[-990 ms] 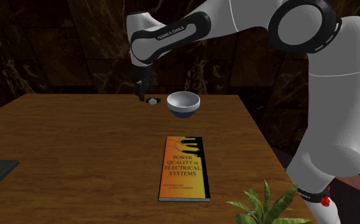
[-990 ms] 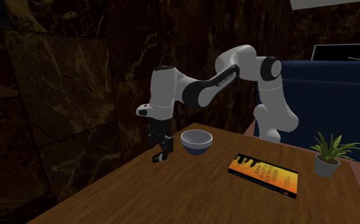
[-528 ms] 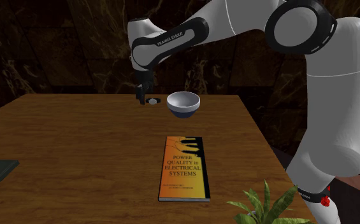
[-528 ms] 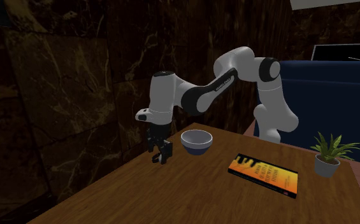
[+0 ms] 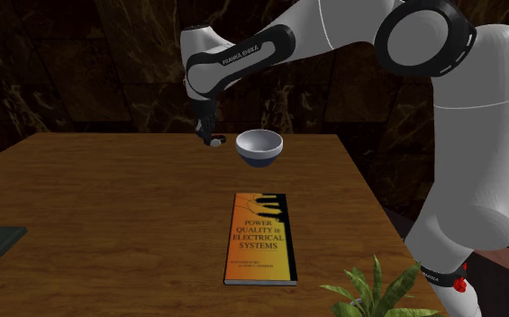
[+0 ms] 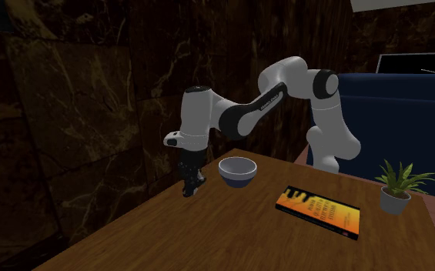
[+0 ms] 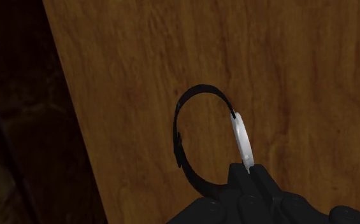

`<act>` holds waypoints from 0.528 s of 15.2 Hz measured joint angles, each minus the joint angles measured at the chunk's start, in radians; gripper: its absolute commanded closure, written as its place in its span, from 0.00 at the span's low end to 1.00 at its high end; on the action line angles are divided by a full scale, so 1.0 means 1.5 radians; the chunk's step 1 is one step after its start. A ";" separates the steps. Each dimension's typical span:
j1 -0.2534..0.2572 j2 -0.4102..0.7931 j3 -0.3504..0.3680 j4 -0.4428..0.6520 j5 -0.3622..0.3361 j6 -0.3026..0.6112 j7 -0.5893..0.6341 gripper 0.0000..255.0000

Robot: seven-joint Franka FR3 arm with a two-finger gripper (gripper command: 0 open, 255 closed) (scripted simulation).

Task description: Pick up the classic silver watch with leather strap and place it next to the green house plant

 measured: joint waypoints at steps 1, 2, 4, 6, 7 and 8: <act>0.000 0.000 0.000 0.000 0.000 0.000 0.000 1.00; 0.000 0.000 0.000 0.000 0.000 0.000 0.000 1.00; 0.000 0.000 0.000 0.000 0.000 0.000 0.000 1.00; 0.000 0.000 0.000 0.004 0.000 -0.004 -0.001 1.00; 0.000 -0.001 0.000 0.009 0.001 -0.010 -0.001 1.00; 0.000 -0.002 0.000 0.016 0.002 -0.018 -0.003 1.00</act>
